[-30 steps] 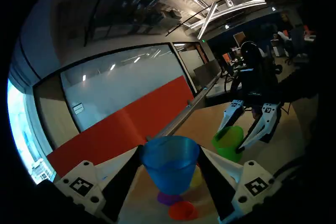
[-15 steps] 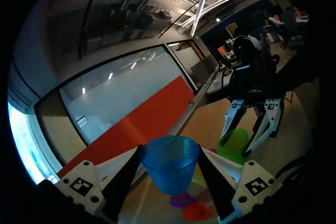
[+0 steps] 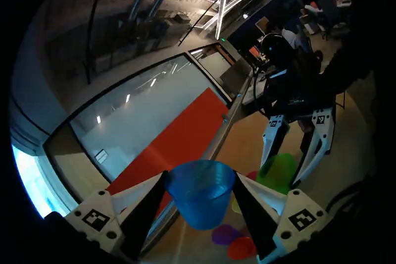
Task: Pour water
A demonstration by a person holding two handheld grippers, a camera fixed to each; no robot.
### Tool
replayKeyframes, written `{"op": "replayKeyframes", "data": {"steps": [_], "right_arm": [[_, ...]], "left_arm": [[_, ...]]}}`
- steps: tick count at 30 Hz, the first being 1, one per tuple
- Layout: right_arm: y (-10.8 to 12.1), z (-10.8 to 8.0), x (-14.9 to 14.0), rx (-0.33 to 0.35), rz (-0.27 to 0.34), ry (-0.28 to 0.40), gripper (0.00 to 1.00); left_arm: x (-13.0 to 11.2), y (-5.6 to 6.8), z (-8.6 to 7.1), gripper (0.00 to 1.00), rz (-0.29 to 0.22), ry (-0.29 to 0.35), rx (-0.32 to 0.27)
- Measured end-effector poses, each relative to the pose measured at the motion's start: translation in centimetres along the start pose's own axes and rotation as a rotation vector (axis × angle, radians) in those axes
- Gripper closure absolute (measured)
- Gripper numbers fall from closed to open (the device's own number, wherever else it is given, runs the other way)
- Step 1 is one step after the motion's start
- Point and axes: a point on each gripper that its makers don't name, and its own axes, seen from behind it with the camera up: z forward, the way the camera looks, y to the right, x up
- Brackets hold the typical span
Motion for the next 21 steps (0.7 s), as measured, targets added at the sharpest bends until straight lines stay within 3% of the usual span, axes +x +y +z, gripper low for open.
{"op": "replayKeyframes", "data": {"steps": [21], "right_arm": [[-0.6, 1.1, 0.2, 0.037, 0.006, -0.001, 0.09]], "left_arm": [[1.0, -0.8, 1.3, 0.10, 0.181, 0.008, 0.034]]}}
